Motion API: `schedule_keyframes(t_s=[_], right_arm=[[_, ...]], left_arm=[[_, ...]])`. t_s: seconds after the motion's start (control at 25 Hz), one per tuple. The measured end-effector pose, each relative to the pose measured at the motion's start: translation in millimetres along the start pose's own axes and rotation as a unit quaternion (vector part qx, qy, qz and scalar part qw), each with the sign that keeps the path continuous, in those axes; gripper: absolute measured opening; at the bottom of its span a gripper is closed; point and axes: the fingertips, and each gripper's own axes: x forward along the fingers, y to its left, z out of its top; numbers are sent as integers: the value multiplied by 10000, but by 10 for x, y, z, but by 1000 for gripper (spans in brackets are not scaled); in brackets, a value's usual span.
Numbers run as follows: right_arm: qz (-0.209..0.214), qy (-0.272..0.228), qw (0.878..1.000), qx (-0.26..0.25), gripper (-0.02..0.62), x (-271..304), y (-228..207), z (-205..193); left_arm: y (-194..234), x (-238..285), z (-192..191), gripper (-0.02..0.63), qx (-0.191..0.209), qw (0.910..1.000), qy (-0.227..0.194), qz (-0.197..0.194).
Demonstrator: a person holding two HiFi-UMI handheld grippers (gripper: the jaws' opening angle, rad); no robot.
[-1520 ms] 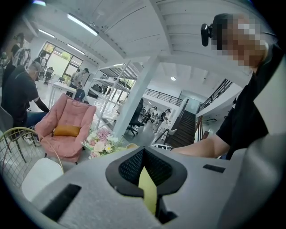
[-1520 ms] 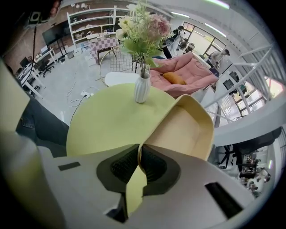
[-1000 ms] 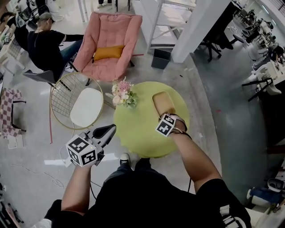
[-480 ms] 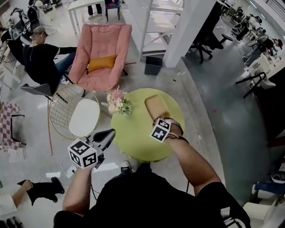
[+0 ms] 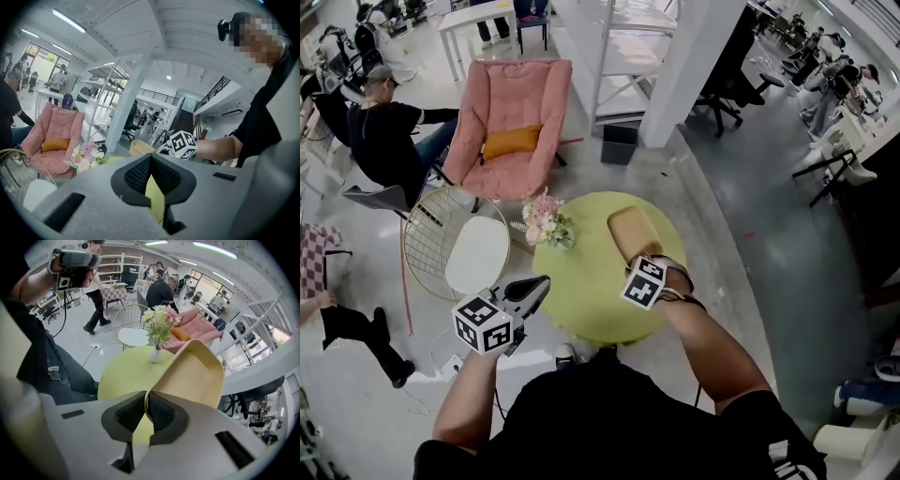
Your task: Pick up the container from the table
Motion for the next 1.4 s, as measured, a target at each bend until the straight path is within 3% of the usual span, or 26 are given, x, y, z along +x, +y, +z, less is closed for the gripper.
schedule_keyframes(t_s=[0.64,1.4], right_arm=[[34,-226,9997,-7,23,-775,73,53],[-112,-269,9995,-131,23,-1274,140,-78]], left_arm=[[-75,119,-17,17,32,9999,118,-87],[-77,249,-8,17,212,9994,255,-124]])
